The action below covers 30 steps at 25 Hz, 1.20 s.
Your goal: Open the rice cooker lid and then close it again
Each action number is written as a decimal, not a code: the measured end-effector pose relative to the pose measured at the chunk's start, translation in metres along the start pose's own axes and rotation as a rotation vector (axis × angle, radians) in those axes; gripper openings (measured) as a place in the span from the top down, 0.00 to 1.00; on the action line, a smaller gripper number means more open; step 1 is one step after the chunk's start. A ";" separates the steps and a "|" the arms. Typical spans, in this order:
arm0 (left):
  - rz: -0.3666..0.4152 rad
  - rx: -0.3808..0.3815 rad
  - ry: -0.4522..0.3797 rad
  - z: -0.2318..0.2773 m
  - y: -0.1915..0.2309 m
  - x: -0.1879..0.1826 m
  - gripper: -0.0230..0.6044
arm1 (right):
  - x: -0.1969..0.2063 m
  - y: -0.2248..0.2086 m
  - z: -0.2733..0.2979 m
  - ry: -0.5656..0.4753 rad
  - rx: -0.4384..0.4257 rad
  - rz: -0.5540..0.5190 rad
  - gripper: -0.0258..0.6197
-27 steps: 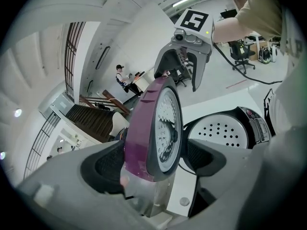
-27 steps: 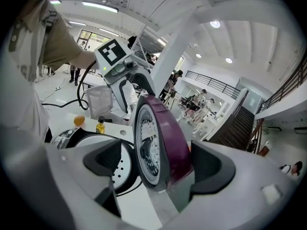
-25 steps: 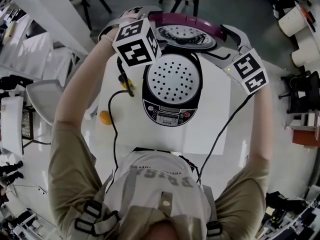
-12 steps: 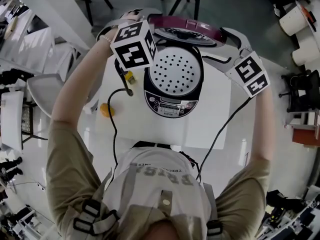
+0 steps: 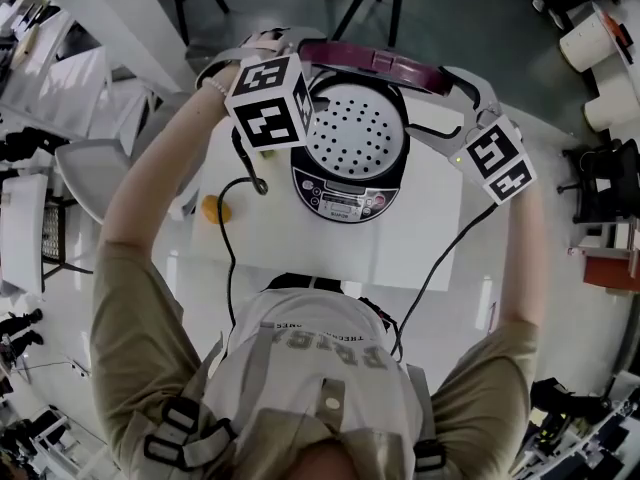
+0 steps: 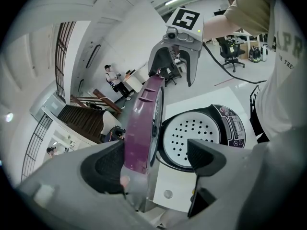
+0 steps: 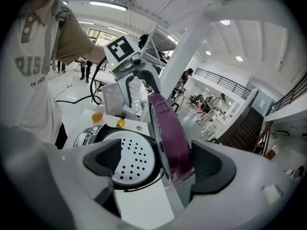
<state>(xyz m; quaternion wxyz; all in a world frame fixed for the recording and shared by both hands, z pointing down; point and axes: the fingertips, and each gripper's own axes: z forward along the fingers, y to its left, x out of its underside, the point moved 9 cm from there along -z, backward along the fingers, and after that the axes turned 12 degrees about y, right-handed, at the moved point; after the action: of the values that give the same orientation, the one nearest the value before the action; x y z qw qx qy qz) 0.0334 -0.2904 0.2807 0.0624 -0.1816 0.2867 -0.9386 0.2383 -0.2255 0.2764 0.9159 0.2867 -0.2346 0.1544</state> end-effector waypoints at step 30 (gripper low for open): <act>0.118 0.182 0.075 -0.009 -0.092 0.015 0.24 | 0.022 0.085 0.007 0.097 -0.175 -0.067 0.24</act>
<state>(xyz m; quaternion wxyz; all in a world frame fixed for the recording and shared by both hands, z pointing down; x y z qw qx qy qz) 0.0149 -0.2128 0.3302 0.1230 -0.1228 0.2125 -0.9616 0.2191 -0.1595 0.3318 0.9524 0.2055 -0.1931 0.1162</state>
